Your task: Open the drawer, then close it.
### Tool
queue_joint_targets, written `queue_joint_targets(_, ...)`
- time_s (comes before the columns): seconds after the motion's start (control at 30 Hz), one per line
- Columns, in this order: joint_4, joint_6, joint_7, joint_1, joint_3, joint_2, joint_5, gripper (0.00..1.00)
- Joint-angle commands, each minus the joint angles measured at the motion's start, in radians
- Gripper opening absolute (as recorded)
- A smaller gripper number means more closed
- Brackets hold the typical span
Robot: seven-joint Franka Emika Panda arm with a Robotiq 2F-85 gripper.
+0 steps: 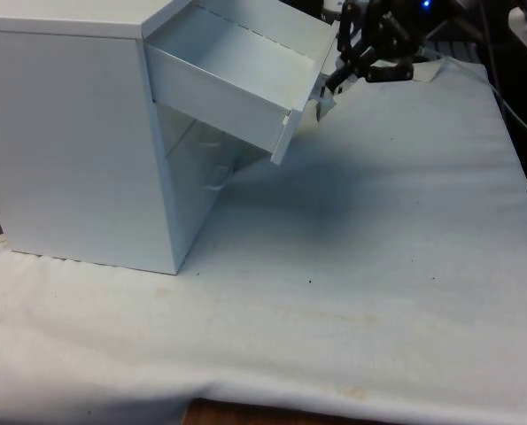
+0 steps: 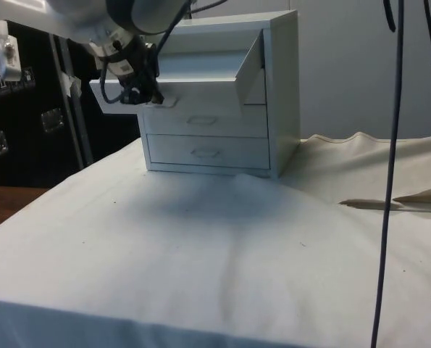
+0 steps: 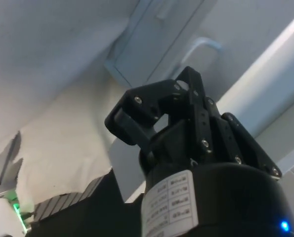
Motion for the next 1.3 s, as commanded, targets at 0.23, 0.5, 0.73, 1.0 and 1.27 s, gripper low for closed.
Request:
queue_joint_targets(0.23,0.005,-0.029,-0.001,0.005,-0.012,-0.009,-0.046,0.00)
queue_joint_targets(0.5,0.022,-0.057,0.000,0.002,-0.007,-0.006,-0.070,0.00)
queue_joint_targets(0.73,0.036,-0.095,0.002,0.007,-0.011,-0.008,-0.110,0.00)
queue_joint_targets(1.0,0.040,-0.117,0.000,0.004,-0.015,-0.013,-0.143,0.00)
queue_joint_targets(1.27,0.014,-0.110,0.008,0.002,-0.032,-0.040,-0.159,0.00)
